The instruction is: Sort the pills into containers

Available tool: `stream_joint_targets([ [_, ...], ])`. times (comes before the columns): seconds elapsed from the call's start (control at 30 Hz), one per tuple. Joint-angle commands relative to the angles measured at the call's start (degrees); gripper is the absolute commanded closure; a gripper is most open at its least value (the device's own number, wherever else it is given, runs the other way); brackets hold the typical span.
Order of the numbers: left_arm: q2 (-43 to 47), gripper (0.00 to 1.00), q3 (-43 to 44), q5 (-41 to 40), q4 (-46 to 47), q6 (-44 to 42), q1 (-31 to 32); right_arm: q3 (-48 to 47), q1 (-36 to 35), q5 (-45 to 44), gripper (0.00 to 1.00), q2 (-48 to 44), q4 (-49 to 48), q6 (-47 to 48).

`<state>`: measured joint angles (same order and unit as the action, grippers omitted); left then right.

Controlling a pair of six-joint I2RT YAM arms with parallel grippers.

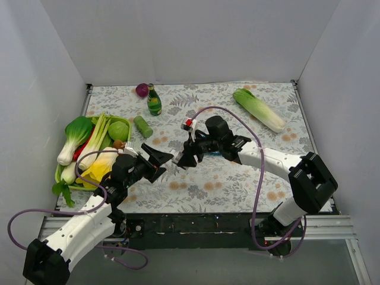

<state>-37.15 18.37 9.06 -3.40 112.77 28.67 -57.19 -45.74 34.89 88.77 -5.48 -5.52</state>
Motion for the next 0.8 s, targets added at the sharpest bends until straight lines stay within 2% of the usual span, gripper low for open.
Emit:
stream_joint_targets([
  [0.0, -2.31, 0.04, 2.64, 3.07, 5.05, 3.24, -0.1, 1.38, -0.06, 5.36, 0.68, -3.08, -4.02, 2.09],
  [0.33, -3.98, 0.12, -0.7, 10.09, 15.43, 4.91, -0.19, 2.17, -0.76, 6.33, 0.68, -3.25, -4.54, 3.41],
  [0.77, -10.13, 0.24, 0.44, 14.23, 15.0, 3.07, -0.1, 1.55, -1.37, 6.24, 0.68, -2.55, -4.19, 4.38],
])
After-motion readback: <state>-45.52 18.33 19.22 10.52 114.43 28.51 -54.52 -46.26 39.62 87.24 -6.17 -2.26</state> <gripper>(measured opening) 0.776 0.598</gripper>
